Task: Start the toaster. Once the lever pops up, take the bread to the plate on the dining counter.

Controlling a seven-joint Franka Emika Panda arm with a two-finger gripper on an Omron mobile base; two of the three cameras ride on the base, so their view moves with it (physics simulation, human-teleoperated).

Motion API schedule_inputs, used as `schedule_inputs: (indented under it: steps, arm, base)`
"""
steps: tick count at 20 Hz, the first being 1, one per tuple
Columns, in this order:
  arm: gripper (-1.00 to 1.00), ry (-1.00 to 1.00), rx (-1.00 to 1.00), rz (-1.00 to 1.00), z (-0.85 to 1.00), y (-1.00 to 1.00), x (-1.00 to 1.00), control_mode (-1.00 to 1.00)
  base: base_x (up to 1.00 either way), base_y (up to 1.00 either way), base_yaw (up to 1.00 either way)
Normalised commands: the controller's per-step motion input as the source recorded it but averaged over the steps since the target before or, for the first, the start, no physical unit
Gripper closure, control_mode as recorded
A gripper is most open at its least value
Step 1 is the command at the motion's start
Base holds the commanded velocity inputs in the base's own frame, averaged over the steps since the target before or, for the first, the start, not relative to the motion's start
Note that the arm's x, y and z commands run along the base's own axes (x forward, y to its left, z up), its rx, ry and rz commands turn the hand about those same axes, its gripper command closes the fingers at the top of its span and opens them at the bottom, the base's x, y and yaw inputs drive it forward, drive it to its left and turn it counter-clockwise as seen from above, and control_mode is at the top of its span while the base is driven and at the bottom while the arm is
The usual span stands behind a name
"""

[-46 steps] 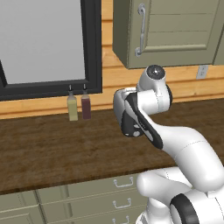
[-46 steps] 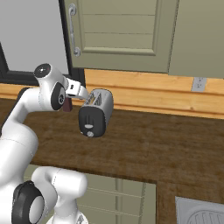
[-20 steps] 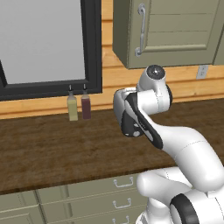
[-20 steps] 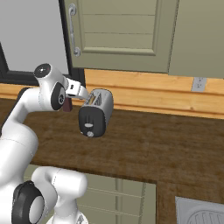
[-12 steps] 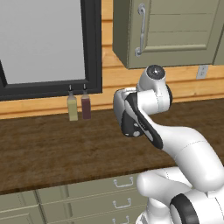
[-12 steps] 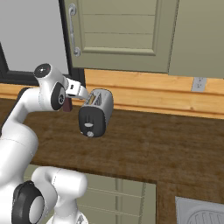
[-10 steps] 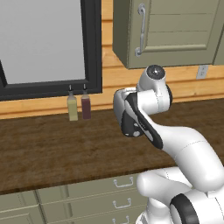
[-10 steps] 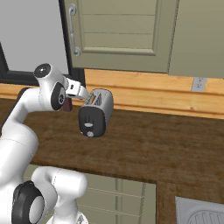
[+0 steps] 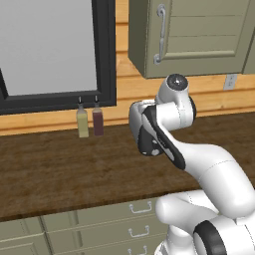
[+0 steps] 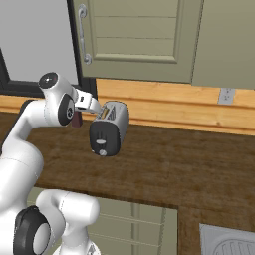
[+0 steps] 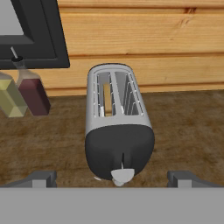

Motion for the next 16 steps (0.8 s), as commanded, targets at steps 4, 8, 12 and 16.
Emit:
schedule_inputs:
  steps: [4,8,12,16]
  arm:
    - [-1.00,0.00,0.00,0.00,0.00,0.00,0.00,-1.00]
    - [-1.00,0.00,0.00,0.00,0.00,0.00,0.00,-1.00]
    - [-1.00,0.00,0.00,0.00,0.00,0.00,0.00,-1.00]
    - [-1.00,0.00,0.00,0.00,0.00,0.00,0.00,-1.00]
  base:
    - [0.00,0.00,0.00]
    - [0.00,0.00,0.00]
    - [0.00,0.00,0.00]
    - [0.00,0.00,0.00]
